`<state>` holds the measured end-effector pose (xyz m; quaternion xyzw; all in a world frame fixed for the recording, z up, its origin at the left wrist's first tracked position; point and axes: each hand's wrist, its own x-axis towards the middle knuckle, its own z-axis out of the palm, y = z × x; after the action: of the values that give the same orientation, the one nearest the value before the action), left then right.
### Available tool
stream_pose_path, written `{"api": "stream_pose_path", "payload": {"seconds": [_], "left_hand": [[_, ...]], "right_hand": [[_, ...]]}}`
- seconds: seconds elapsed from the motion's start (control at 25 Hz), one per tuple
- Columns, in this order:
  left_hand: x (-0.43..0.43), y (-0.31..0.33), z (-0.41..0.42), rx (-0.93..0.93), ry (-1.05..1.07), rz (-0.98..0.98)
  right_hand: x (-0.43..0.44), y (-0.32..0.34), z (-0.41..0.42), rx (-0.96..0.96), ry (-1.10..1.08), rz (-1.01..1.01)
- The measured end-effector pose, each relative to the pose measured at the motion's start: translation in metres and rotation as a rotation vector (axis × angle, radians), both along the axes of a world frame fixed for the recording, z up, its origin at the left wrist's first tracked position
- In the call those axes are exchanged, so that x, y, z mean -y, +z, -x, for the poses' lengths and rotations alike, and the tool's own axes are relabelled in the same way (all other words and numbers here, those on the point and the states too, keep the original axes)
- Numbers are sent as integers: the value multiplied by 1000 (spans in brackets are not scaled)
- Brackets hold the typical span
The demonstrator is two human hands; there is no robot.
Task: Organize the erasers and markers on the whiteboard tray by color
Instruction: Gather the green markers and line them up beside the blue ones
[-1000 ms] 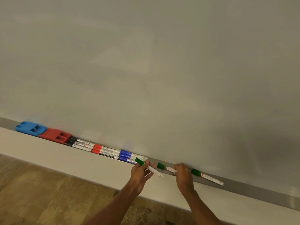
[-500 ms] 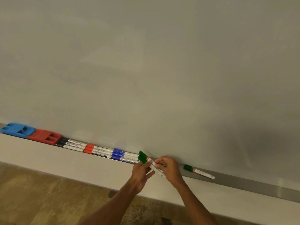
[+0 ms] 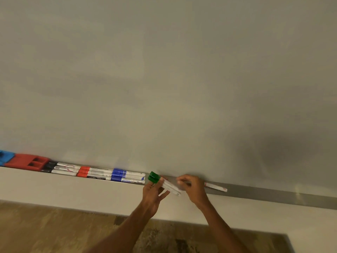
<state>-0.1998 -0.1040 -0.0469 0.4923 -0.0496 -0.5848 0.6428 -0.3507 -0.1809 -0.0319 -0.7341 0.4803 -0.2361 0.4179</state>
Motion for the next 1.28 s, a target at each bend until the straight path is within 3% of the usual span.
{"api": "stream_pose_path", "payload": {"seconds": [0.12,0.24,0.4,0.68,0.8,0.92,1.04,1.28], "left_hand": [[3,-2,0,-21,18,-25],[4,-3,1,-39,19,-34],[5,-2,-2,-44,22,-43],[4,2,-5,-28,9,-59],[4,-1,-6,-30,-6,-80],[5,-3,-4,-30,-27,-98],[6,-1,1,-41,-49,-107],[5,3,5,-68,-107,-76]], "right_hand": [[13,-10,43,-49,-226,189],[24,-19,81,-268,-410,299],[33,-34,105,-541,-381,322],[40,-39,100,-698,-224,360],[35,-41,94,-556,-235,371],[24,-32,74,-207,-205,206],[10,-18,45,22,-146,25],[-5,-4,5,207,-84,-141]]}}
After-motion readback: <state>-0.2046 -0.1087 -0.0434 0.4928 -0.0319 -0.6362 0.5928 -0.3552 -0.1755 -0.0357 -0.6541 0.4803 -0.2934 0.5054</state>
